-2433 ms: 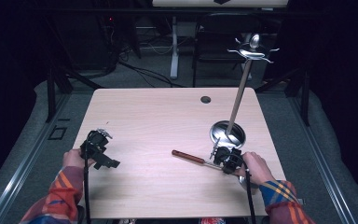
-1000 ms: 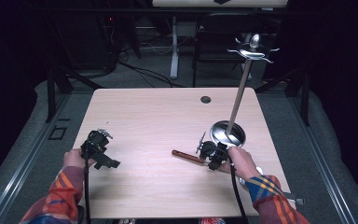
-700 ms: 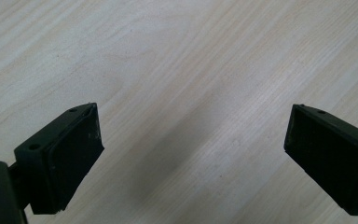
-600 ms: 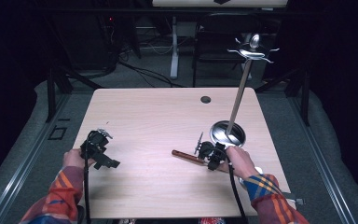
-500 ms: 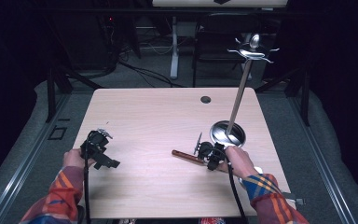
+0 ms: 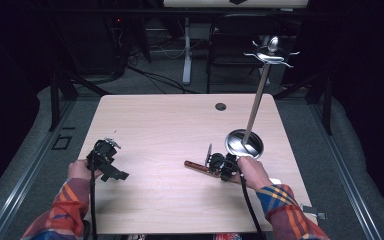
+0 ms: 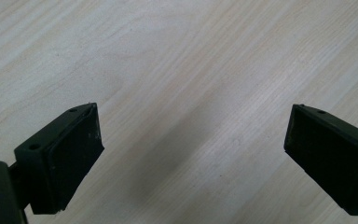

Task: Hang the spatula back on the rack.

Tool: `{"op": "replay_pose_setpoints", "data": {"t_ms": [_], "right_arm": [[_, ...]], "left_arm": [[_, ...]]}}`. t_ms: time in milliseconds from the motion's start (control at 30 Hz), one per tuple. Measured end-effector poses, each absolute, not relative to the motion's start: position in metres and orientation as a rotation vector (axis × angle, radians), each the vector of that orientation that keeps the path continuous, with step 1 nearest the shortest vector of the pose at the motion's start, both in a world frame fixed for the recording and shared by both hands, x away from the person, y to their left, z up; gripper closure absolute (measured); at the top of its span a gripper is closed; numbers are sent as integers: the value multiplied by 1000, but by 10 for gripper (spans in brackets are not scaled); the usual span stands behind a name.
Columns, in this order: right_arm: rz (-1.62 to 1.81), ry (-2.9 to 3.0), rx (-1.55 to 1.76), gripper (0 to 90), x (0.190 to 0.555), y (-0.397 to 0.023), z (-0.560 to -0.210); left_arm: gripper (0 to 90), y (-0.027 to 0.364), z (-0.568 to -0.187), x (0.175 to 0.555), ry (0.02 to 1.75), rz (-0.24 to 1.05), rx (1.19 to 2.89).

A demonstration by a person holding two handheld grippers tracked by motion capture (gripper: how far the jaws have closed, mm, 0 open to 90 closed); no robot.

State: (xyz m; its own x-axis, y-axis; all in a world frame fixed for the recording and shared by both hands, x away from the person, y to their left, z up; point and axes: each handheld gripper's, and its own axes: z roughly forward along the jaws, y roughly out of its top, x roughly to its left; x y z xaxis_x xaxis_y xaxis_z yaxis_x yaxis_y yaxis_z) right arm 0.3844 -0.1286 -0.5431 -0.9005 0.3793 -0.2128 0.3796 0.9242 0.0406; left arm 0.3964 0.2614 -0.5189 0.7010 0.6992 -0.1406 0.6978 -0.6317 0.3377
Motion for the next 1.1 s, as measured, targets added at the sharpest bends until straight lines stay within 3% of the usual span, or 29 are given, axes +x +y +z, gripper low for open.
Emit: {"op": "replay_pose_setpoints", "data": {"t_ms": [167,600,1100], "right_arm": [[-19,2872,560,835,385,-127,-546],[-2,2870,554,846,385,-127,-545],[172,2822,632,847,380,-141,-519]], "left_arm": [[39,262,-519,396,1087,6,2545],[39,262,-519,396,1089,5,2544],[39,262,-518,396,1092,9,2542]]}}
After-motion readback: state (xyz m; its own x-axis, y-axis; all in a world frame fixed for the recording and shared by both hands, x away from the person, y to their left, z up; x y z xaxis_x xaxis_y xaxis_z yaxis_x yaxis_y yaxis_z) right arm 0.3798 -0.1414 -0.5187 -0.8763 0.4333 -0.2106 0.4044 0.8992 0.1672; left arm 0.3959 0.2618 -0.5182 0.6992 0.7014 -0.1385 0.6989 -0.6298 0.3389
